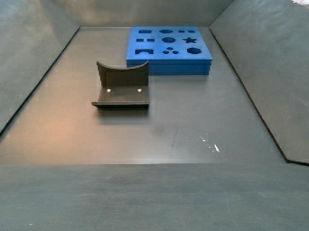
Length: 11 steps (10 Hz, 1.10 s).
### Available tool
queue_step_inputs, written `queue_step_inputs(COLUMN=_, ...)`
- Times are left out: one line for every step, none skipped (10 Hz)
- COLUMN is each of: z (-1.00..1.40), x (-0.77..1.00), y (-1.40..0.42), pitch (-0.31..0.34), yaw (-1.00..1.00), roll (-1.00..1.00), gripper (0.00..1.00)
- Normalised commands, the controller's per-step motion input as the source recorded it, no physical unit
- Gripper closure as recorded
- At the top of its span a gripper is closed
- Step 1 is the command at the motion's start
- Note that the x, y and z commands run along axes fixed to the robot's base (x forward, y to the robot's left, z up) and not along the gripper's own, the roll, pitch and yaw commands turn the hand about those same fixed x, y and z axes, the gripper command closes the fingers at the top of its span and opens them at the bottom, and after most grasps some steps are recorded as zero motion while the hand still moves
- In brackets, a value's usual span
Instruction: Insert the hexagon object.
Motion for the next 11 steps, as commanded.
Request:
queue_step_inputs(z=-1.00, x=-0.57, y=0.47, pitch=-0.040, yaw=-0.52, roll=0.00, gripper=1.00)
queue_step_inputs(z=-1.00, x=-0.56, y=0.42, pitch=-0.049, yaw=-0.55, roll=0.00, gripper=1.00)
queue_step_inputs(z=-0.71, x=-0.31, y=0.25, pitch=-0.193, yaw=-0.58, roll=-0.09, gripper=1.00)
queue_step_inputs(z=-0.41, x=-0.01, y=0.43, pitch=-0.259, yaw=-0.33, roll=-0.24, gripper=1.00)
queue_step_inputs(z=-0.33, x=-0.04, y=0.62, pitch=-0.283, yaw=-0.12, roll=-0.25, gripper=1.00)
queue_step_inputs(z=-0.29, x=-0.25, y=0.67, pitch=-0.156, yaw=-0.12, roll=-0.13, gripper=1.00)
queue_step_inputs(z=-0.29, x=-0.27, y=0.64, pitch=-0.057, yaw=-0.11, roll=0.00, gripper=1.00)
queue_step_inputs(z=-0.31, x=-0.26, y=0.49, pitch=-0.031, yaw=-0.19, roll=0.00, gripper=1.00)
queue_step_inputs(z=-0.40, x=-0.43, y=0.20, pitch=-0.097, yaw=-0.29, roll=-0.05, gripper=1.00)
queue_step_inputs(z=-0.30, x=-0.28, y=0.10, pitch=-0.064, yaw=-0.25, roll=-0.11, gripper=1.00)
queue_step_inputs(z=-0.01, x=0.00, y=0.00, pitch=0.000, yaw=-0.10, roll=-0.10, gripper=1.00)
